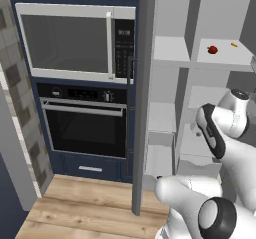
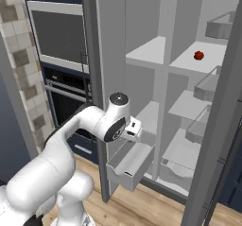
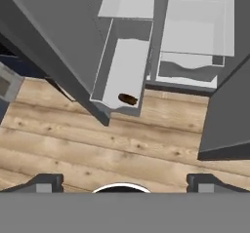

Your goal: Take the sweet potato and bell pepper from the fridge shelf and place them in the freezer drawer to begin freezing them.

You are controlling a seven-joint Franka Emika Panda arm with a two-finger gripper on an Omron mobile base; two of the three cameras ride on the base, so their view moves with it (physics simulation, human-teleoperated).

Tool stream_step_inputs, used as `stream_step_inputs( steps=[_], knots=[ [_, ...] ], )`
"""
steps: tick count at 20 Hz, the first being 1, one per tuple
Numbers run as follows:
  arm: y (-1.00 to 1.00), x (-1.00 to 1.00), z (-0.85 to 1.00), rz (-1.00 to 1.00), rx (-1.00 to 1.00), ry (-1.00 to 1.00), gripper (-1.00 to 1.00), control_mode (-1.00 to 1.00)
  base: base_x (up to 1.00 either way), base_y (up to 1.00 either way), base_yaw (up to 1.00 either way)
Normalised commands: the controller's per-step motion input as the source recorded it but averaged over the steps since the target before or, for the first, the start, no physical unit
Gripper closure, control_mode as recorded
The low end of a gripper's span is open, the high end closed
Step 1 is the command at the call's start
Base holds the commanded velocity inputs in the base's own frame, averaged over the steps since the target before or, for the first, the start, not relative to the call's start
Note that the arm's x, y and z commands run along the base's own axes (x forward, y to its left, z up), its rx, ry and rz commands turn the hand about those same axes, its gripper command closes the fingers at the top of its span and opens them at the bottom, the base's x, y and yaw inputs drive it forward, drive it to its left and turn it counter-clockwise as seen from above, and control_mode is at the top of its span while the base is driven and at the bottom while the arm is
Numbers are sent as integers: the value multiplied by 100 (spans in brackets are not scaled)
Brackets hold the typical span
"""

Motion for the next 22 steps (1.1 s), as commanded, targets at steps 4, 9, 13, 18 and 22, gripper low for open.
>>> stream_step_inputs(
  steps=[4,9,13,18,22],
  knots=[
    [-84,36,0,-5,-7,-9,-100,-100,0,0,0],
    [-87,41,23,0,-8,-8,-100,-100,0,0,0],
    [-85,18,43,0,-2,-8,-100,-100,0,0,0],
    [-84,6,14,-6,0,-7,-100,-100,0,0,0],
    [-77,0,0,-9,0,-11,-100,-100,0,0,0]
  ],
)
